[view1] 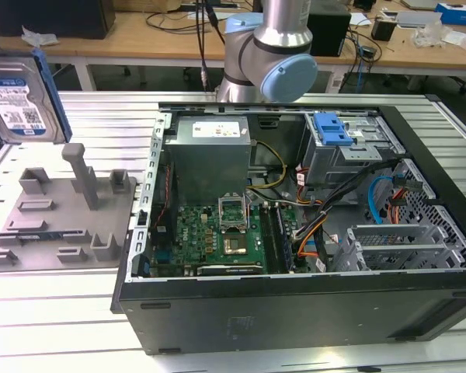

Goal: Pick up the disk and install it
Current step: 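Pick up the disk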

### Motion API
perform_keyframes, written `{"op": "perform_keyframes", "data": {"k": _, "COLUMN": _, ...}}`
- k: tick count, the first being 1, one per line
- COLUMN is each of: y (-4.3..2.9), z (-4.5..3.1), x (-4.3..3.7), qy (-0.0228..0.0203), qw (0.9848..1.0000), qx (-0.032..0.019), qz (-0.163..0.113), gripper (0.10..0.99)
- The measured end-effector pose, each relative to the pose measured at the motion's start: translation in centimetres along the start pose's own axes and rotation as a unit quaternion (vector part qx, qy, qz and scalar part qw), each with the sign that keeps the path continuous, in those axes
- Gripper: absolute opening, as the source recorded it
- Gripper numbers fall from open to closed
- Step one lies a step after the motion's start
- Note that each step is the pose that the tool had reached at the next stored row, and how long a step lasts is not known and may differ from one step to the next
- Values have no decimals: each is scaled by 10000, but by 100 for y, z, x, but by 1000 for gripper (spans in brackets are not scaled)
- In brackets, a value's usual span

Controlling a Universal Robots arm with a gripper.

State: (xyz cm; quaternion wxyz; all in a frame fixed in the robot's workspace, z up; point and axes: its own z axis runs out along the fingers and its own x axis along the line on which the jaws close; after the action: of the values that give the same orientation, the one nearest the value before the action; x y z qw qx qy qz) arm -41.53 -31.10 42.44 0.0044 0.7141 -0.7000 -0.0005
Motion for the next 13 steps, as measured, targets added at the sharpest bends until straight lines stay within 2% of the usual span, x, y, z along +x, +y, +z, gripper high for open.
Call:
{"op": "perform_keyframes", "data": {"k": 4, "y": 1, "z": -164, "x": 1, "qy": 0, "qw": 10000, "qx": 0, "qz": 0, "gripper": 369}}
{"op": "perform_keyframes", "data": {"k": 6, "y": 2, "z": -285, "x": 2, "qy": 0, "qw": 10000, "qx": 0, "qz": 0, "gripper": 369}}
{"op": "perform_keyframes", "data": {"k": 8, "y": 3, "z": -363, "x": 2, "qy": 0, "qw": 10000, "qx": 0, "qz": 0, "gripper": 369}}
{"op": "perform_keyframes", "data": {"k": 9, "y": 3, "z": -392, "x": 2, "qy": 0, "qw": 10000, "qx": 0, "qz": 0, "gripper": 369}}
{"op": "perform_keyframes", "data": {"k": 13, "y": 3, "z": -394, "x": 2, "qy": 0, "qw": 10000, "qx": 0, "qz": 0, "gripper": 369}}
